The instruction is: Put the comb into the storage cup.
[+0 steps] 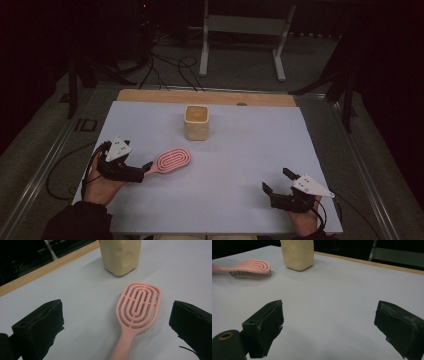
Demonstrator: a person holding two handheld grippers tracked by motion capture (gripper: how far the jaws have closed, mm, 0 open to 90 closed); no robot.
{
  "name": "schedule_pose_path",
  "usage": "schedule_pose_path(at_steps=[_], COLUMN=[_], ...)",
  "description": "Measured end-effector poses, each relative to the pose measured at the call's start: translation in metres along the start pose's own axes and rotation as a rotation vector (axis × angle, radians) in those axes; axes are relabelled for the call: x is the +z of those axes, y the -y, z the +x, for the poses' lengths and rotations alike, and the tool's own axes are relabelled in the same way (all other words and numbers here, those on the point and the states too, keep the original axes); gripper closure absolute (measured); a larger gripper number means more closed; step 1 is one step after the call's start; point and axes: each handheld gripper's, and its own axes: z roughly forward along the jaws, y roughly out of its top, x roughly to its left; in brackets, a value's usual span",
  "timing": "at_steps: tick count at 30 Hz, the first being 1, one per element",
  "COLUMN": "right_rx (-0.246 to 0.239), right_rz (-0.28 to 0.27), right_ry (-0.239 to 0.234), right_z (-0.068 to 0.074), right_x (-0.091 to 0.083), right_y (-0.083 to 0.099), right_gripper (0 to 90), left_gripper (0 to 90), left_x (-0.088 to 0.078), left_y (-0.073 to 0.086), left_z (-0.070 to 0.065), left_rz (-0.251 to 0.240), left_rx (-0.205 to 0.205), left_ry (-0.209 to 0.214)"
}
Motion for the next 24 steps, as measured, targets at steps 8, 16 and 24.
schedule_pose_path(at_steps=[8, 16, 24], right_rx=[0.001, -0.001, -0.001], right_rz=[0.002, 0.005, 0.006], right_ry=[0.000, -0.001, -0.002], right_z=[0.000, 0.000, 0.000], right_x=[0.000, 0.001, 0.001], right_y=[0.000, 0.000, 0.000], right_gripper=[8.5, 8.5, 8.5], left_gripper=[0.0, 0.0, 0.0], left_x=[0.008, 0.015, 0.022], left_y=[-0.003, -0.007, -0.012], left_z=[0.001, 0.001, -0.001], left_rz=[0.049, 0.076, 0.105], left_rx=[0.016, 0.038, 0.065], left_ry=[0.011, 0.020, 0.027])
